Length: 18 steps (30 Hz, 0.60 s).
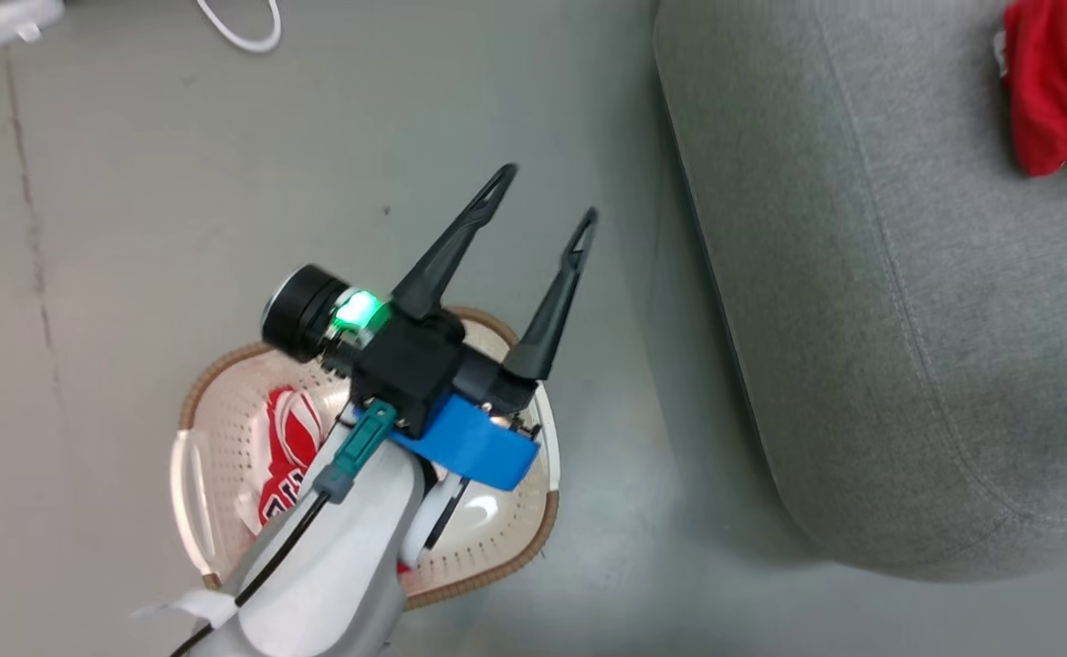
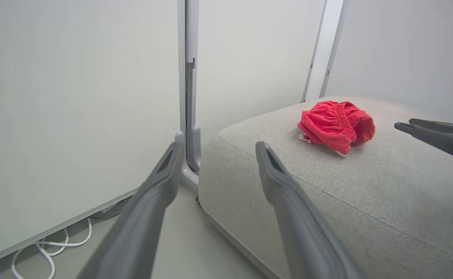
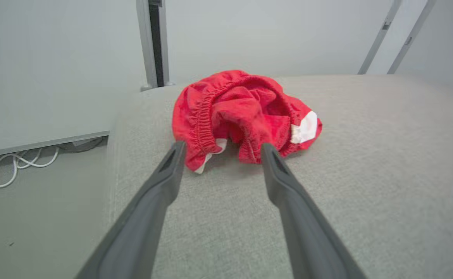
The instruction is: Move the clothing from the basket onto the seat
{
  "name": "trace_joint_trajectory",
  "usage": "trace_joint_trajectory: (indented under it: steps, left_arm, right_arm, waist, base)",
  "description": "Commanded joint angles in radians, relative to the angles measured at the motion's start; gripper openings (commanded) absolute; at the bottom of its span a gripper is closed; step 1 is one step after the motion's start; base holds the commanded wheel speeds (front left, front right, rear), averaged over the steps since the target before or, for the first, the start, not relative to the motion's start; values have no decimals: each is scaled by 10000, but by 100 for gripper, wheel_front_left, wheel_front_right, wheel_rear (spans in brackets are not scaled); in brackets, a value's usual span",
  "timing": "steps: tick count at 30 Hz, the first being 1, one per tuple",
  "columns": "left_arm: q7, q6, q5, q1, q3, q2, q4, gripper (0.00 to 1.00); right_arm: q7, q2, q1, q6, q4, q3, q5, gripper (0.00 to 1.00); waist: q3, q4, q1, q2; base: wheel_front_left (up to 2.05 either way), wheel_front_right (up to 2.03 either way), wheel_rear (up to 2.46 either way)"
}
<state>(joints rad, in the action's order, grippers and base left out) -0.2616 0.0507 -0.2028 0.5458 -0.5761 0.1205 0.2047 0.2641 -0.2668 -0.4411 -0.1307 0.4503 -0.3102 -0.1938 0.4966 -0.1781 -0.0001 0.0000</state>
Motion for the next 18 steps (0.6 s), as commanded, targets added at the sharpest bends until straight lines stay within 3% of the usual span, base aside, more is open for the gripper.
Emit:
trace_joint_trajectory:
  steps: [1, 7, 18]
  left_arm:
    - [-48, -50, -37, -275, 185, 8, -47, 100]
    - [-49, -112, -21, -1204, 1145, -115, -123, 100]
    - [-48, 1, 274, -2537, 2627, -427, -134, 100]
  right_arm:
    - [7, 69, 330, -1, -257, 136, 55, 100]
    - [8, 657, 1147, -3, -1535, 1025, -153, 100]
    - [7, 1064, 2104, -3, -2747, 2469, -26, 100]
  waist:
    - [-711, 223, 1, 0]
    - [-1659, 621, 1, 0]
    - [-2961, 1327, 1, 0]
  base:
    - [0, 0, 0]
    - [0, 0, 0]
    - [0, 0, 0]
